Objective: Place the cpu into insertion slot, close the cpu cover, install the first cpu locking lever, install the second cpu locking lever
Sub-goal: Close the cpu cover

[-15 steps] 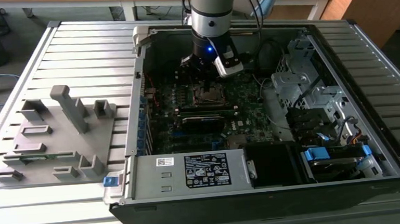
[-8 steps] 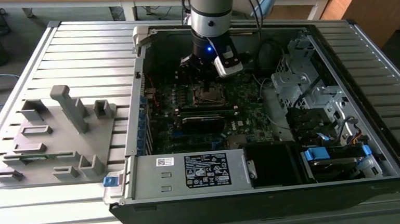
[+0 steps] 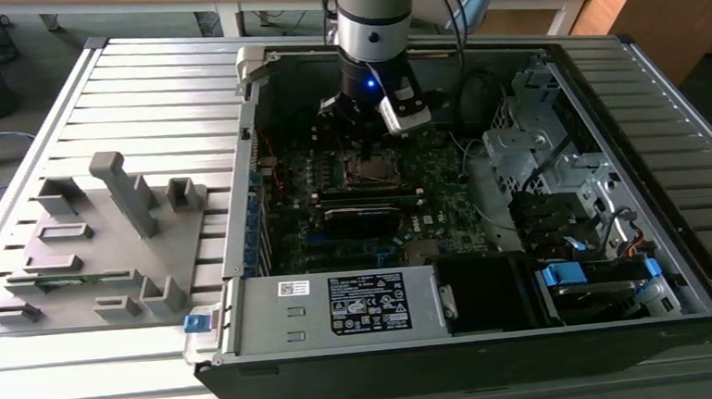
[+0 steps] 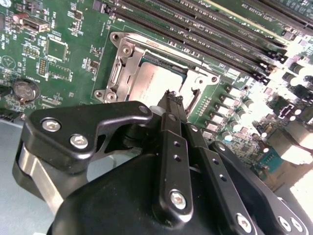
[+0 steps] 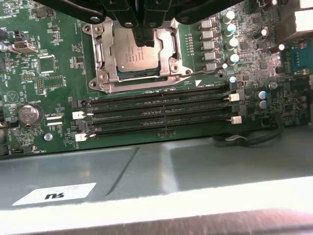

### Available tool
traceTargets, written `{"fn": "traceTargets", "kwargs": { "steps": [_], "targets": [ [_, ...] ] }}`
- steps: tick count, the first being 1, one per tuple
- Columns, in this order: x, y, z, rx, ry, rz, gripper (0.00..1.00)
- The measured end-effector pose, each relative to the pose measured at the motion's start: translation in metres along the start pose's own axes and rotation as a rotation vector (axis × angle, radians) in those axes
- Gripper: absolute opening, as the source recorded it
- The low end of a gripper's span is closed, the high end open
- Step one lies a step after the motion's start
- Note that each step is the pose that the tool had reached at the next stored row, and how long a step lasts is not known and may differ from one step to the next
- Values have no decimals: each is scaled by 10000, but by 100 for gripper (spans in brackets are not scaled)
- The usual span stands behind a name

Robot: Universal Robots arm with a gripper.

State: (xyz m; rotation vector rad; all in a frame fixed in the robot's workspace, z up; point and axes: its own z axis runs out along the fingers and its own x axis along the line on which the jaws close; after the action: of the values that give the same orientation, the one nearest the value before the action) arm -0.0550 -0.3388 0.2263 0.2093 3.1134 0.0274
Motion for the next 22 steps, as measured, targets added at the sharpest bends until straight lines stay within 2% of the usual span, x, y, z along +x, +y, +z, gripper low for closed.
{"fn": "traceTargets", "kwargs": {
  "steps": [3, 10, 22],
  "targets": [
    [-1, 1, -32, -1, 0, 0, 11],
    [-29, 4, -32, 0, 1, -1, 11],
    [-34, 5, -39, -1, 0, -2, 11]
  ]
}}
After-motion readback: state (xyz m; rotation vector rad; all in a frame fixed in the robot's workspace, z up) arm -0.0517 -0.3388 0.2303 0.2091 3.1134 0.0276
